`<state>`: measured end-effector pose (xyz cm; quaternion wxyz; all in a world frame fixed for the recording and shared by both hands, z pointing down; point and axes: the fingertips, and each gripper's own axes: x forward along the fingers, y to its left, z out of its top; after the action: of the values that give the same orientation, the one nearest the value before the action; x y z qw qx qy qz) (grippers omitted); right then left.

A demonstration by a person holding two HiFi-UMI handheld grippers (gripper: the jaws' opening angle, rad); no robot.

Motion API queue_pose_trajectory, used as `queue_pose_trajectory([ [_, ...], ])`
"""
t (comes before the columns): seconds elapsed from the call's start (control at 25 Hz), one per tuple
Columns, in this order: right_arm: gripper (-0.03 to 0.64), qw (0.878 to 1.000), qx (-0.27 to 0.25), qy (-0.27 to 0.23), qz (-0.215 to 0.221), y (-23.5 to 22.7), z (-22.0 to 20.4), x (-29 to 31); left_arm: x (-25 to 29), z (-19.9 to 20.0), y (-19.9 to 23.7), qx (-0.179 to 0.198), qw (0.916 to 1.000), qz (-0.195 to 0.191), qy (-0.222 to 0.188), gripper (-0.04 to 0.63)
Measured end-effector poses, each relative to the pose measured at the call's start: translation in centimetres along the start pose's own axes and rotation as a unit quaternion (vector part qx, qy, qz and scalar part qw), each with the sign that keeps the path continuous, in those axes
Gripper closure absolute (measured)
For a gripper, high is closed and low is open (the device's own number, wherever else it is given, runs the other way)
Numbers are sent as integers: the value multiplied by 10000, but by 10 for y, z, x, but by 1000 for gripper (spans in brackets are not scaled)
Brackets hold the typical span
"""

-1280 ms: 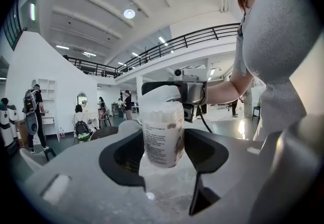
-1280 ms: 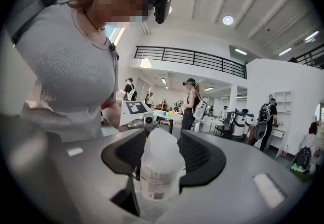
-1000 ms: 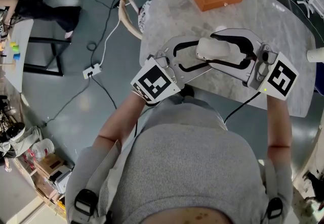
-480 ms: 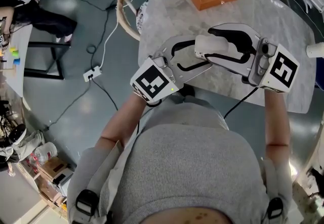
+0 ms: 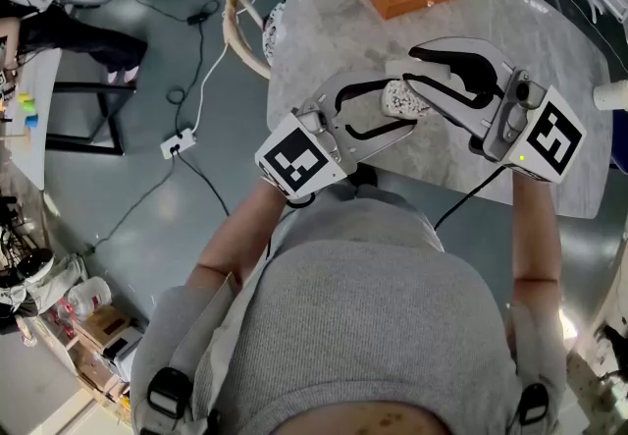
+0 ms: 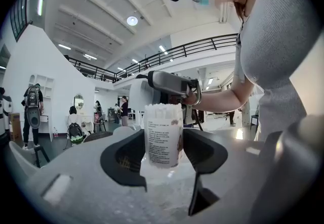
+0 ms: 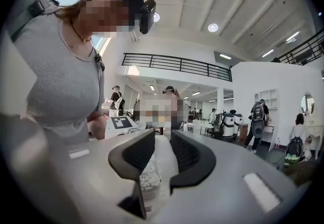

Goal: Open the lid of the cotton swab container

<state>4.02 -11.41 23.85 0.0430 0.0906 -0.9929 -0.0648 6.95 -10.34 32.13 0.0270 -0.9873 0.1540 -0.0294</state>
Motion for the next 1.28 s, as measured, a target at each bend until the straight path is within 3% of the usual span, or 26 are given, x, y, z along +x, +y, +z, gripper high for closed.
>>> queue_pose_trajectory([
  [0.24,520,9999,82,35,-92,-5,-1,3,3,-2,2,98,9999,46,80,359],
  [0.68,522,9922,1065,-156,-631,-26,-6,2,7,5,-5,413,9991,-110,12,362],
  [0.88,514,9926,960,47,-739,-26,-6,8,4,8,-6,279,9992,-166,-224,364],
  [1.28,511,9914,923,245,-889,-27,-13,4,2,5,-13,340,9985,-352,-253,365],
])
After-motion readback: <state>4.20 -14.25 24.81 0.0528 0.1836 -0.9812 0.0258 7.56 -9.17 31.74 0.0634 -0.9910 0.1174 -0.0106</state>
